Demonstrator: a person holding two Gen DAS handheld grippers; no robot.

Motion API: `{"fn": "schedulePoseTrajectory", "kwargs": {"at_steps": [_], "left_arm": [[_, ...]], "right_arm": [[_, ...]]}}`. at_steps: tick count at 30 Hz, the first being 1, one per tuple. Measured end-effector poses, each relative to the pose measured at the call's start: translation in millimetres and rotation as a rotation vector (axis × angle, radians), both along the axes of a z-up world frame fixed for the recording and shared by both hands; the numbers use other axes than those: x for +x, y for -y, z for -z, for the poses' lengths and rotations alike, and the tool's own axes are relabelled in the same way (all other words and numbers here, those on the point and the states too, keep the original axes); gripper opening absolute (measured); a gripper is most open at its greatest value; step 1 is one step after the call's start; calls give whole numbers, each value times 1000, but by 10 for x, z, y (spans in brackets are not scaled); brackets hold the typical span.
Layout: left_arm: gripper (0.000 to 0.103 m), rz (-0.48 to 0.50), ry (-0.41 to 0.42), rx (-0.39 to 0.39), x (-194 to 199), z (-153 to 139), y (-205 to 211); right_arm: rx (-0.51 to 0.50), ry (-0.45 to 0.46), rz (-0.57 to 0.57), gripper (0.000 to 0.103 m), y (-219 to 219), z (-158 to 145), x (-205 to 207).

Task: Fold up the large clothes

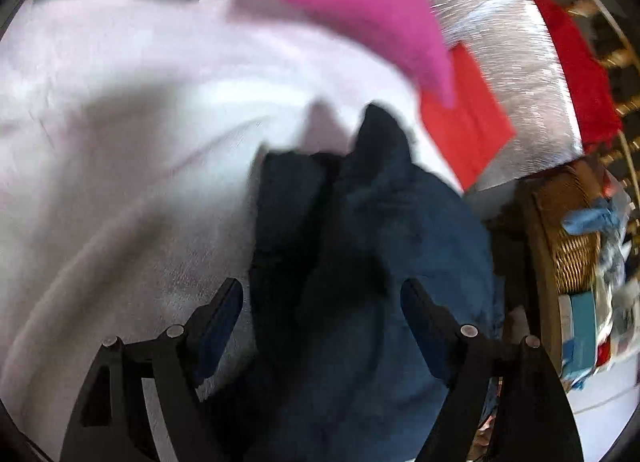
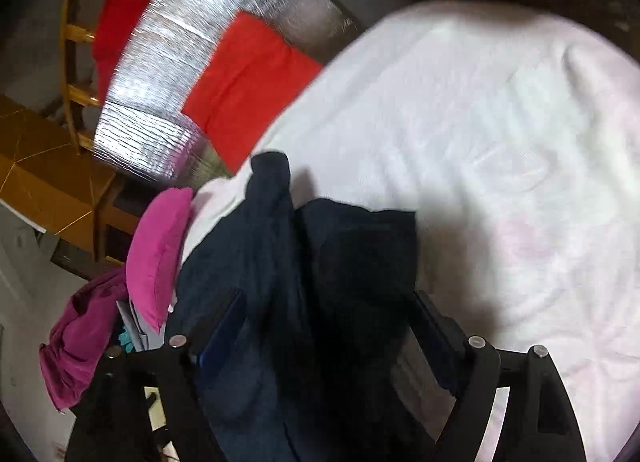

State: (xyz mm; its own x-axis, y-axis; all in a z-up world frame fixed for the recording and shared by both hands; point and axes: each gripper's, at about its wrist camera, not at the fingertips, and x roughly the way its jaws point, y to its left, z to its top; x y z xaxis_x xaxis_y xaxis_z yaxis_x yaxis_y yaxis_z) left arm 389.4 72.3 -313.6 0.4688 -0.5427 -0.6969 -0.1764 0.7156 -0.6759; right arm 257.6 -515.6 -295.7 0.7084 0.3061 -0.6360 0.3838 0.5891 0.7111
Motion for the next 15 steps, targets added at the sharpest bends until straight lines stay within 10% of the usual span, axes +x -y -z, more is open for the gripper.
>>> {"fn": "schedulePoseTrajectory", "kwargs": {"at_steps": [5,10,15], "left_arm": [[79,24,-15,-108,130,151,-10],[34,48,46,-91,127,1,70],[29,51,136,-81,73,-270,92]], "right_arm": [[-28,-59,-48,89,-166,154,238],[-148,-63,-85,38,-348,78,301],[-195,14,-47,27,-525,-270,209]]}}
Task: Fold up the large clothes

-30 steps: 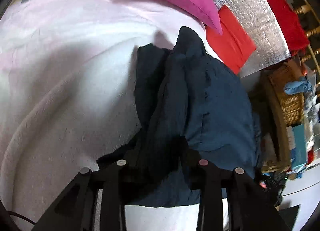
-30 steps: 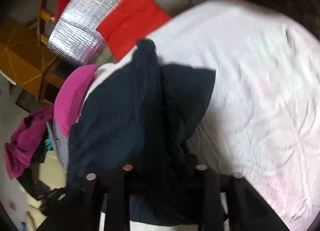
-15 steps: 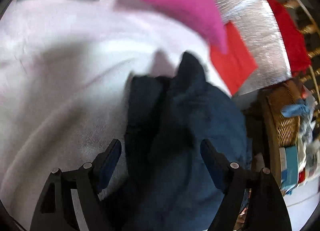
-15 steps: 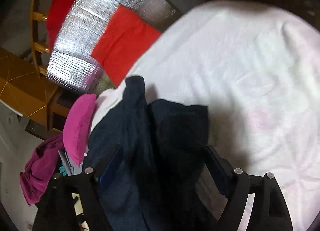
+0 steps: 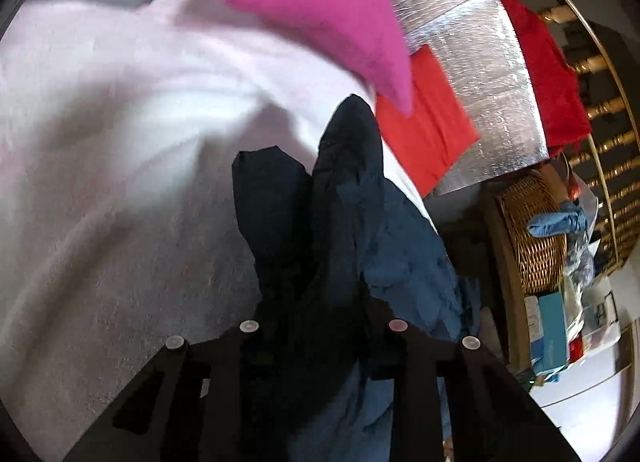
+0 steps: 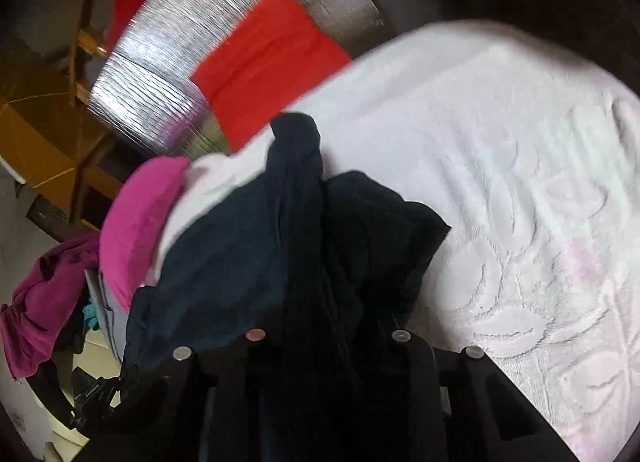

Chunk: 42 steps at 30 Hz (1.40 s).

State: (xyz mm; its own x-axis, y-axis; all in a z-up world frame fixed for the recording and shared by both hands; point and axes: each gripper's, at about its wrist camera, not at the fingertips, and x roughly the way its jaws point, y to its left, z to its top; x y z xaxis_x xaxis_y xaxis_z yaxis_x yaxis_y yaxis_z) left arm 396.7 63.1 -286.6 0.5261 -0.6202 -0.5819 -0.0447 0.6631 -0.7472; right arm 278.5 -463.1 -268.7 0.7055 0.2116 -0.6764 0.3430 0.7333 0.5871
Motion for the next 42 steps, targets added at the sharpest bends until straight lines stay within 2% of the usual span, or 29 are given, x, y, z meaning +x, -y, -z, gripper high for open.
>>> {"fn": "schedulePoseTrajectory", "kwargs": {"at_steps": [1,2,3,4,5,8,10,12,14,17,19,21,23,24,26,32,35,38,39,41,42], "left_arm": [[29,-3,-12,10,0,42,-6],[34,-7,-48,26,33,142,4],[40,-14,-82,67,67,243,29],[57,-26,-103,113,76,310,29],[66,-34,-119,137,82,358,25],[64,-51,-136,126,-9,250,0],[65,-64,-72,161,-205,17,-39],[66,-61,14,227,-492,-253,-19],[75,-40,82,254,-746,-410,21],[77,-22,89,265,-1084,-419,59],[77,-31,49,243,-1304,-277,12],[77,-49,-42,189,-1447,-86,-61],[77,-54,-113,114,-1442,60,-107],[77,-68,-130,103,-1424,115,-119],[77,-106,-137,98,-1384,151,-142],[77,-162,-172,-15,-1090,313,-143],[77,-196,-181,-85,-926,398,-142],[75,-214,-168,-115,-789,427,-66],[73,-212,-152,-118,-767,404,-42],[58,-201,-123,-103,-747,395,-14],[54,-197,-114,-95,-747,380,12]], "right_arm": [[11,15,9,27,4,-21,-40],[15,17,11,27,14,-4,-40],[12,4,11,32,30,60,-29],[14,-30,17,45,69,179,-10],[40,-55,33,51,107,324,-14],[108,-46,61,65,172,340,-151],[153,-8,79,73,205,180,-310],[120,47,96,74,220,-59,-545],[129,83,89,76,213,-209,-766],[170,95,54,76,178,-322,-1090],[223,87,46,77,106,-326,-1293],[274,79,21,77,19,-269,-1429],[323,58,12,77,-60,-186,-1482],[344,45,2,77,-113,-145,-1470],[370,24,-7,77,-197,-68,-1436],[417,-65,22,77,-374,262,-1119],[437,-71,57,77,-369,359,-967],[467,-56,98,77,-386,421,-872],[475,-43,111,77,-392,429,-848],[488,-11,144,77,-391,436,-808],[483,9,157,75,-393,425,-783]]}}
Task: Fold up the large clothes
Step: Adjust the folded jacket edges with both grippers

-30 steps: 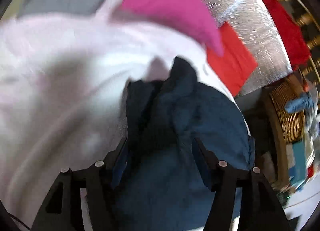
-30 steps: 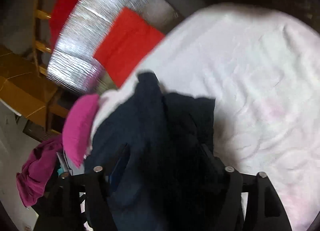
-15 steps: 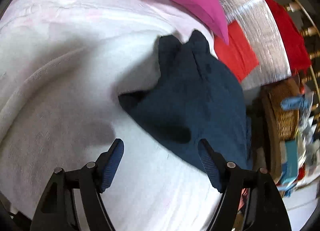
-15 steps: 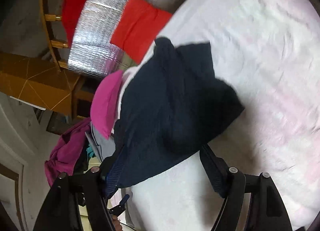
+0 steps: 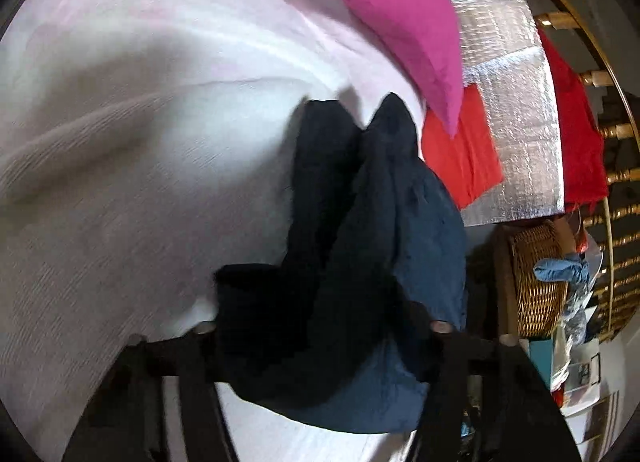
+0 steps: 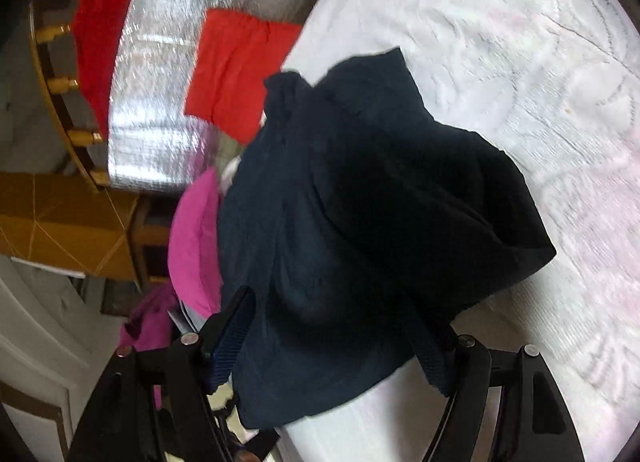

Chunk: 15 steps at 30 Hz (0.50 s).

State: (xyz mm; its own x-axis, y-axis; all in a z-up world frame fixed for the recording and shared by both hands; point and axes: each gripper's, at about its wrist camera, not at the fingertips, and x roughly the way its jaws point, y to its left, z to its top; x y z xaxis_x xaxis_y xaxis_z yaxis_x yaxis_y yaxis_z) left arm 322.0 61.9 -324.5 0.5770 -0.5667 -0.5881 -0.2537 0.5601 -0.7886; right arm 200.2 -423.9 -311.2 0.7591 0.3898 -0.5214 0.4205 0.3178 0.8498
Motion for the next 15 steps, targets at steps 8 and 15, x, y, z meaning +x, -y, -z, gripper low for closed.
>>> {"fn": "schedulePoseTrajectory", "kwargs": {"at_steps": [8,15], "left_arm": [[28,38,115,116,-167,-267,109],[26,105,138,164,-463,-395,16]], "right_arm": [[-233,8,-17,19,-106,-237,79],[-227,83,-60,2,-179,-462,-395]]}}
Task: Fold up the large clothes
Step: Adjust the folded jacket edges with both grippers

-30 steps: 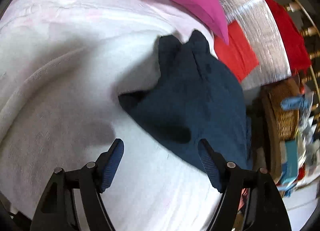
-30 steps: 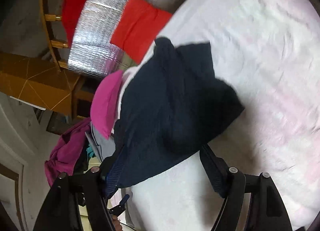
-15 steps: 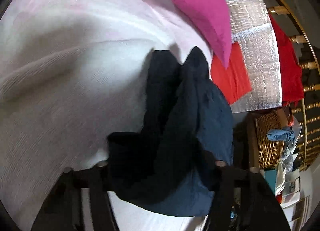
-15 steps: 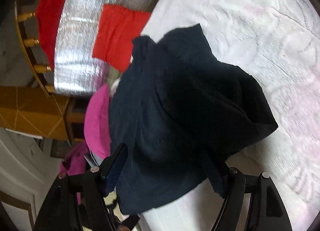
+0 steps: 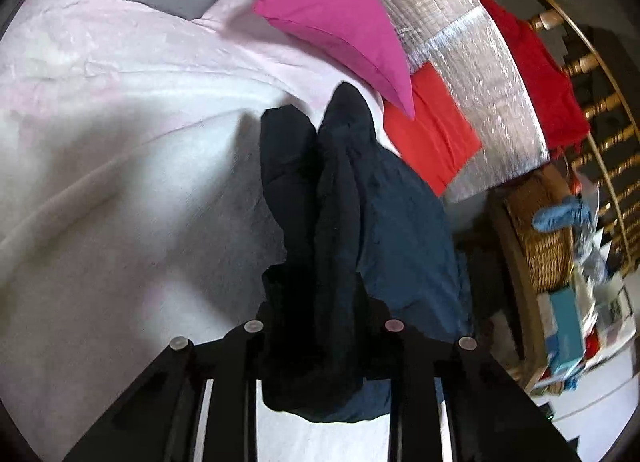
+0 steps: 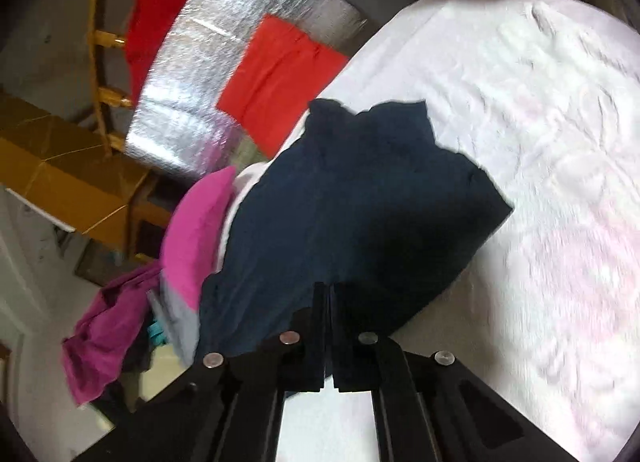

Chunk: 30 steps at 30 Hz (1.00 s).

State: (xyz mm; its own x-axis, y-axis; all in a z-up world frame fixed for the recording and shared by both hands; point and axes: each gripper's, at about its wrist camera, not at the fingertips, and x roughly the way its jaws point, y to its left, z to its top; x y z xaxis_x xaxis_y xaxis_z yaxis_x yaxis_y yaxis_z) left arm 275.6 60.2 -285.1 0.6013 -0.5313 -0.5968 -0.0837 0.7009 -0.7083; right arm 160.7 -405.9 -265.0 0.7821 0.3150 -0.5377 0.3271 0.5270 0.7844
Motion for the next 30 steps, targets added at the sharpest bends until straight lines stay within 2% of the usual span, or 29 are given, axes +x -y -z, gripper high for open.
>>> {"fn": "schedulePoseTrajectory", "kwargs": {"at_steps": [3,4,6,8,9,10,11,13,17,23,25,27,28,30], "left_arm": [[32,8,-79,-11,28,180,-92],[39,6,-111,-37,30,233,-144],[43,-9,-150,-107,-16,266,-264],[50,-6,-162,-110,-79,213,-326],[52,-3,-154,-114,-117,167,-359],[59,0,-143,-120,-144,141,-385],[65,2,-123,-126,-163,84,-398],[72,6,-75,-116,-114,-18,-412],[78,11,-17,-46,95,-96,-311],[79,50,-120,-30,457,181,-101],[79,76,-136,-45,495,249,-32],[77,104,-108,-32,513,228,60],[77,103,-89,-16,519,203,89],[68,93,-71,1,529,187,102]], "right_arm": [[-53,-12,-63,6,-40,-43,-3],[-57,-7,-69,6,-4,-67,-30],[-78,13,-49,8,139,-157,-133],[-76,41,-3,51,323,-215,-211],[-67,42,15,92,400,-225,-218],[-56,55,45,97,488,-223,-211],[-58,71,64,97,554,-229,-186],[-63,37,18,97,625,-207,-18],[-71,-32,-54,97,741,-7,445],[-23,-100,-142,95,868,357,875],[-5,-115,-150,91,850,449,939],[40,-128,-172,71,782,527,973],[28,-133,-173,60,725,511,981],[-23,-132,-177,48,628,451,975]]}}
